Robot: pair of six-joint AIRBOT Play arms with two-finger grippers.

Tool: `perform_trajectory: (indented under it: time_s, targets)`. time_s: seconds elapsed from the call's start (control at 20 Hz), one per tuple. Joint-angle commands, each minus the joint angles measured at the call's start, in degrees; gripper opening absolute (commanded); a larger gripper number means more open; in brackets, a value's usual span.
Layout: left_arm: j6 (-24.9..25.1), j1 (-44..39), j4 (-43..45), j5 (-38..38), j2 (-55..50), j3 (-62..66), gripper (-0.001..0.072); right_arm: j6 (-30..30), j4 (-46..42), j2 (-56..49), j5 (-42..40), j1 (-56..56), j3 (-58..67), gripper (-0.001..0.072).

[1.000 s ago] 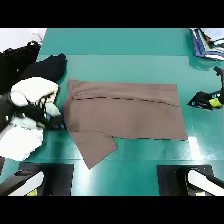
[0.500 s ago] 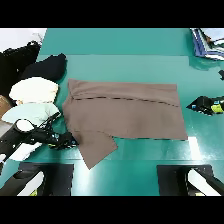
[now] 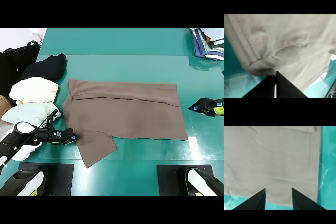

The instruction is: Fold the shirts.

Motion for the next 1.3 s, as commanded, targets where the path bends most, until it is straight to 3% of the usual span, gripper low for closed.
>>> perform_trajectory:
  time_s: [0.0, 0.05, 0.15, 0.3, 0.5, 0.7, 0.85, 0.95, 1.05, 1.25]
  targets:
    - [2.8, 0.0, -0.9, -1.6, 0.1, 0.6, 0.0026, 1.4, -7.8, 1.4, 2.7, 0.0, -4.2, 0.0369]
    - [3.7, 0.0, -0.9, -2.5, 0.2, 1.0, 0.0026, 2.8, -12.0, 2.2, 2.5, 0.0, -7.2, 0.0370]
    - [4.8, 0.0, -1.0, -3.7, 0.2, 1.9, 0.0025, 3.2, -15.6, 3.0, 3.2, -1.8, -13.2, 0.0513]
    - [4.8, 0.0, -1.0, -3.5, 0.2, 2.7, 0.0025, 3.1, -12.1, 1.1, 2.2, -8.7, -19.7, 0.0511]
    - [4.6, 0.0, -2.3, -2.8, 0.2, 2.7, 0.0025, 1.8, -0.7, -2.1, -4.1, -17.9, -23.1, 0.0485]
    - [5.1, 0.0, -2.6, -2.0, 0.2, 2.7, 0.0026, 1.6, -0.4, -6.9, -6.5, -17.2, -23.1, 0.0466]
    - [5.2, 0.0, -2.3, -1.9, 0.2, 2.7, 0.0026, 1.7, -0.6, -6.2, -9.4, -14.8, -23.1, 0.0405]
    - [5.2, 0.0, -2.2, -2.0, 0.1, 2.7, 0.0026, 1.7, -0.5, -4.3, -10.7, -13.3, -23.1, 0.0240]
    - [5.2, 0.0, -1.7, -3.1, 0.1, 2.7, 0.0025, 1.6, -0.7, -2.7, -10.7, -11.2, -23.1, 0.0027]
    - [5.0, 0.0, 3.0, -10.5, 0.2, 2.7, 0.0023, 1.6, -4.9, 3.3, -7.6, -7.9, -22.6, 0.0016]
